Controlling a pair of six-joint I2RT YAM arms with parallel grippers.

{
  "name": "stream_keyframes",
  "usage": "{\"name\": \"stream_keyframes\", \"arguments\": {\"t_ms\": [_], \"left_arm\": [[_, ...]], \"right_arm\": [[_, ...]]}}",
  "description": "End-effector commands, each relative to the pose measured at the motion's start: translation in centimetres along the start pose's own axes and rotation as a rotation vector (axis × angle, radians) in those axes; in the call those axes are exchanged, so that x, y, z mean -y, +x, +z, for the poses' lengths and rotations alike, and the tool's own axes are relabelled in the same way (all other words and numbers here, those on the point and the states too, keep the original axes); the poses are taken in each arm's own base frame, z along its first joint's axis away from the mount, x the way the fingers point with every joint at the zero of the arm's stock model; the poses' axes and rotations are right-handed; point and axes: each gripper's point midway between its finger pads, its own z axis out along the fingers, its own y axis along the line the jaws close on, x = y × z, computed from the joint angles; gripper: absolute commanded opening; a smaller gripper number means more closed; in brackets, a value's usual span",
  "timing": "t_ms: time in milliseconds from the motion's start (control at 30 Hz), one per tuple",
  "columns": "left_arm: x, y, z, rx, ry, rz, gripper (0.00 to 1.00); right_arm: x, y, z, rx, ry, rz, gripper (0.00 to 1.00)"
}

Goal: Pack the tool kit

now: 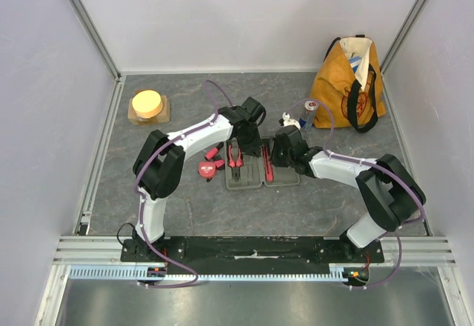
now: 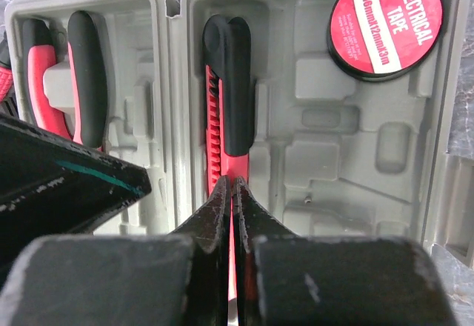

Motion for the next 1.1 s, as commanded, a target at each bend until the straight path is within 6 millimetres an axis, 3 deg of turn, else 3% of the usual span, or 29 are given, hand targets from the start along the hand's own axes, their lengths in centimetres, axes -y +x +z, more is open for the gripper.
{"name": "stream_keyframes", "arguments": {"t_ms": [0,400,667,733,867,1067], "left_arm": [[-0.2,0.2,0.7,-0.020,0.003,0.029,0.11],[-3.8,1.3,2.9,-0.066,-0.135,-0.006,0.11],[-3.8,1.6,3.0,-0.080,-0.120,-0.024,0.10],[-3.1,1.2,2.6,-0.069,-0.091,-0.016,0.10],[-1.7,-0.6,0.4,-0.010,-0.039,-0.005,0.11],[-0.4,-4.0,-4.2,0.104,0.036,-0.013,0.19]], "right_arm": [[4.9,6.0,0.7,-0.196,0.183,-0.051,0.01],[8.6,10.0,0.8,-0.314,0.324,-0.096,0.00],[8.3,10.7,0.9,-0.334,0.357,-0.125,0.00],[7.8,9.8,0.7,-0.306,0.356,-0.119,0.00],[5.6,4.9,-0.3,-0.177,0.338,-0.085,0.01],[1.1,-2.4,-3.0,0.007,0.230,-0.037,0.19]]}}
